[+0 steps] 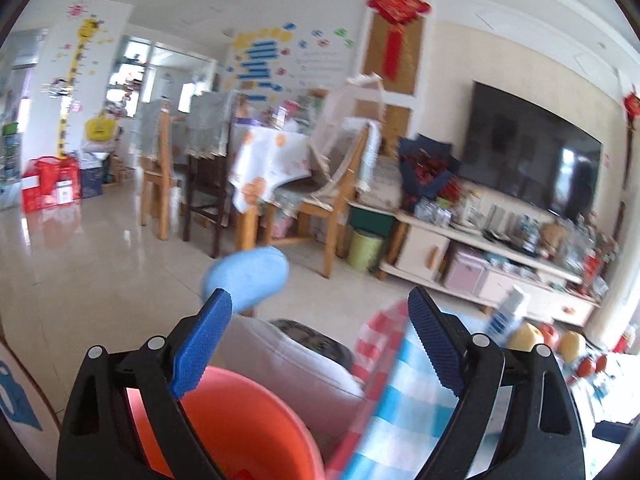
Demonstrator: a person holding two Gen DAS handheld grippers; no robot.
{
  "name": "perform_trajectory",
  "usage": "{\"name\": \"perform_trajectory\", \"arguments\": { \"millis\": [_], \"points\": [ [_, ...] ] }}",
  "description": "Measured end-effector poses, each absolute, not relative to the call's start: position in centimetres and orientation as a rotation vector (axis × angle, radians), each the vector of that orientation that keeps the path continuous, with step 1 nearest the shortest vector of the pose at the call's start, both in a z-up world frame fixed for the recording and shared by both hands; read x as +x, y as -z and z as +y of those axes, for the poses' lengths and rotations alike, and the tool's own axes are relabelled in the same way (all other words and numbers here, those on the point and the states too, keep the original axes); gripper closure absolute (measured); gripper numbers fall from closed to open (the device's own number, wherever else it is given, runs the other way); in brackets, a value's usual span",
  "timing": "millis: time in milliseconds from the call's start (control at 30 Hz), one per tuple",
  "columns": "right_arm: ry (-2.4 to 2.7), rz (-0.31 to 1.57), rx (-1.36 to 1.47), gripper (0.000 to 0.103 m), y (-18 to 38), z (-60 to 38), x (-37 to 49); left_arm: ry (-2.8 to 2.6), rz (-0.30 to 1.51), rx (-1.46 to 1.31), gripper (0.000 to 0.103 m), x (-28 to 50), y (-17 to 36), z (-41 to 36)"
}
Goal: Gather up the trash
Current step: 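Swing both open grippers back over the table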
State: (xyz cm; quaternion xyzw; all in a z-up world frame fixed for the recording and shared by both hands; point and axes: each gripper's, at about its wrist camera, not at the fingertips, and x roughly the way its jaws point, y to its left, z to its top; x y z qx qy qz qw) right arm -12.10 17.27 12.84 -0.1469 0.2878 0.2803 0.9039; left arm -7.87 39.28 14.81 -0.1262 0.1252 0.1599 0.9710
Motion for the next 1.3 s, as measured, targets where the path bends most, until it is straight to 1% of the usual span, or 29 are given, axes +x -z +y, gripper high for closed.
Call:
{"name": "perform_trajectory", "arguments": {
  "millis": [100, 267, 467, 667, 833, 1000, 1300],
  "points": [
    [-0.568, 0.587, -0.298, 0.007, -12.9, 16.0, -12.4, -0.275, 0.289, -0.23, 0.014, -6.9, -14.7, 37.3],
    [-0.555, 0.582, -0.288, 0.005, -12.8, 14.4, -12.9, -0.246, 0.29, -0.169, 0.014, -6.3, -14.2, 34.4],
    [-0.563, 0.631, -0.265, 0.005, -12.5, 12.6, -13.0, -0.146, 0.317, -0.152, 0.014, -5.6, -13.9, 31.9],
    [-0.542, 0.637, -0.239, 0.005, -12.4, 10.3, -13.3, -0.061, 0.371, -0.119, 0.014, -4.4, -13.1, 28.9],
    [-0.516, 0.637, -0.181, 0.005, -12.6, 7.9, -12.9, 0.037, 0.474, -0.114, 0.014, -2.8, -11.8, 26.4],
    [-0.479, 0.635, -0.111, 0.005, -13.3, 5.4, -12.3, 0.113, 0.536, -0.091, 0.014, -2.4, -10.7, 24.2],
    [-0.381, 0.651, 0.01, 0.005, -14.0, 0.0, -10.8, 0.278, 0.68, -0.182, 0.014, -1.3, -8.3, 21.6]
  ]
}}
